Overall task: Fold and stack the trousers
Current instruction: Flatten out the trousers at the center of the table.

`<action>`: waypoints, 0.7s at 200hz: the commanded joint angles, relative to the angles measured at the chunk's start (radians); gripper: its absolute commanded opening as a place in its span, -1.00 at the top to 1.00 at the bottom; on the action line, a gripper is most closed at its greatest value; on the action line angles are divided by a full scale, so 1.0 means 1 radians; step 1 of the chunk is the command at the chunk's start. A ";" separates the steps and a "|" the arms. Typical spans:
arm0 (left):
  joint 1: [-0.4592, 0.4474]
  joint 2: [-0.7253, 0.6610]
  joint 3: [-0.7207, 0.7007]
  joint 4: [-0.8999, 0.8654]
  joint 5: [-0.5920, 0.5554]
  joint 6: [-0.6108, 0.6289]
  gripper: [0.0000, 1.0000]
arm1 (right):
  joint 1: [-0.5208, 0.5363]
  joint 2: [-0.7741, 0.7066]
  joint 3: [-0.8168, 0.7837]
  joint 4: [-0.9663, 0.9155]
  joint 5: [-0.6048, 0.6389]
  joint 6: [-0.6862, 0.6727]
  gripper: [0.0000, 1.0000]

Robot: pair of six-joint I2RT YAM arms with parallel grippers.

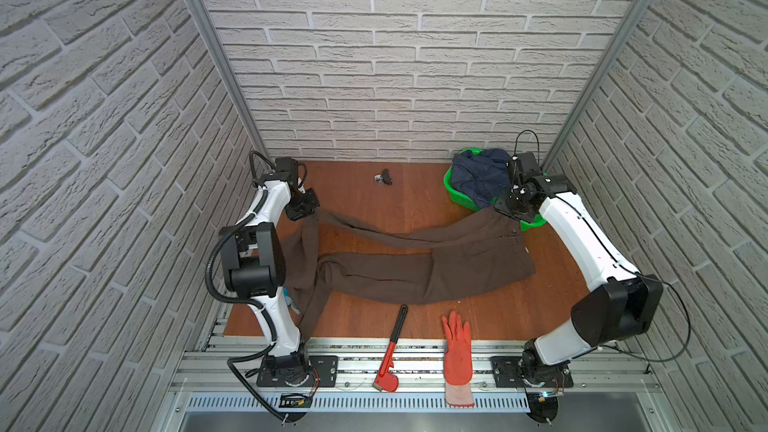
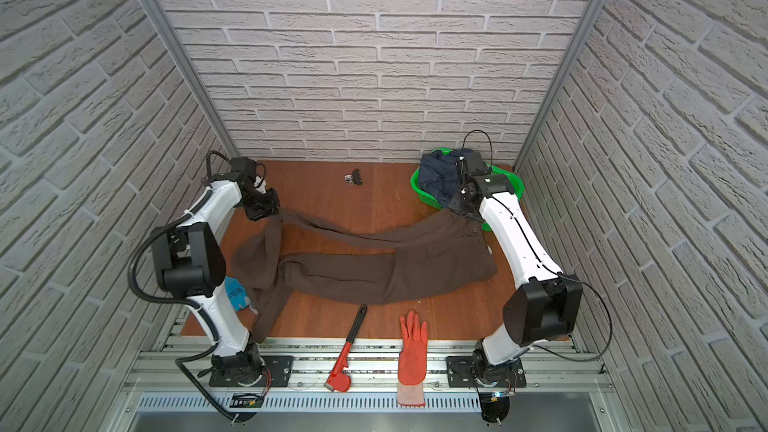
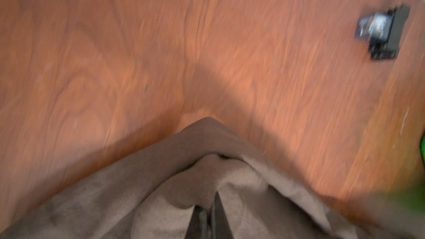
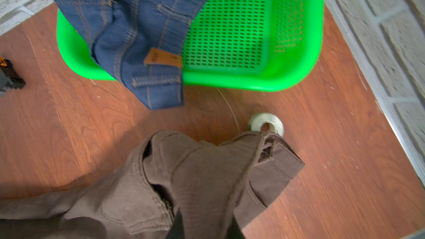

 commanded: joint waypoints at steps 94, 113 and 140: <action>-0.078 -0.517 -0.460 0.023 -0.009 -0.014 -0.40 | -0.003 -0.396 -0.310 -0.074 0.006 -0.016 -0.28; -0.139 -0.623 -0.661 0.071 -0.004 -0.058 -0.46 | -0.004 -0.443 -0.439 -0.084 0.021 0.020 -0.28; -0.213 -0.722 -0.830 0.117 -0.038 -0.134 -0.53 | -0.007 -0.462 -0.563 -0.061 0.046 0.031 -0.29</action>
